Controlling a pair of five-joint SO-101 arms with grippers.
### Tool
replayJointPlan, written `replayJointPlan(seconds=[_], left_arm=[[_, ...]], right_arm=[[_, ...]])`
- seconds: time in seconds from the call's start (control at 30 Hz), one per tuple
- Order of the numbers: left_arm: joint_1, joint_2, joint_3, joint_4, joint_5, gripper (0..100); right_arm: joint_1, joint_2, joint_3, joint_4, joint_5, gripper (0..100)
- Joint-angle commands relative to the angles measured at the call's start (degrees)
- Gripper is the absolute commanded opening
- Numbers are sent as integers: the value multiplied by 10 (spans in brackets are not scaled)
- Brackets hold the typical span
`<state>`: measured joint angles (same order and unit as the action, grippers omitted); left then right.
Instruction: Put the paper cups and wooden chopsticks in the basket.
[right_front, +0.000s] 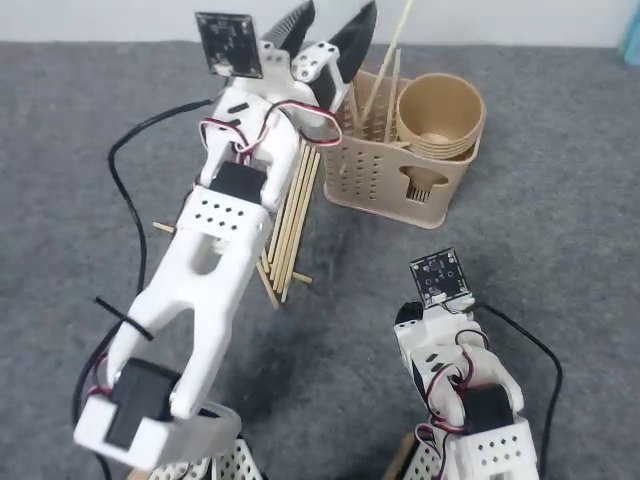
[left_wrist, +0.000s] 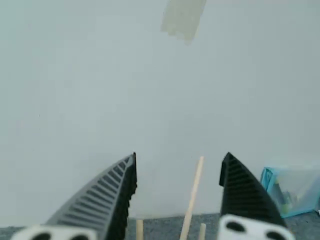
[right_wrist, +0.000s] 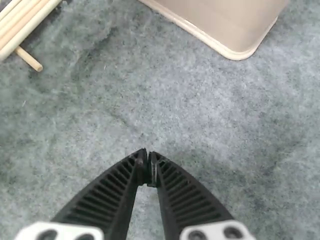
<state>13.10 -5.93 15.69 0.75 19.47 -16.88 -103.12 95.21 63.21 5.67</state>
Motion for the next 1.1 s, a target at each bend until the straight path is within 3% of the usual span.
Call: replayJointPlan(seconds=[0.0,0.23,0.37,0.5,0.67,0.8,0.93,1.07], left_arm=[[1,-52,-27,4,-1,211],[7,-62,-30,1,-1,35],[17,-58,-29,14,-1,17],[-6,-74,-43,127,-1,43],[-83,-100,-113,345,0,100],[-122,-91,-156,489,53,130],[-164,-54,-157,556,90,145],[-203,33,-158,563,114,142]], right_arm=[[6,-8,12,-8,9,9],[6,-8,12,-5,9,9],[6,-8,12,-7,9,9],[6,-8,12,-7,9,9],[6,-8,12,-7,9,9],[6,-8,12,-7,9,9],[6,-8,12,-5,9,9],[6,-8,12,-5,9,9]])
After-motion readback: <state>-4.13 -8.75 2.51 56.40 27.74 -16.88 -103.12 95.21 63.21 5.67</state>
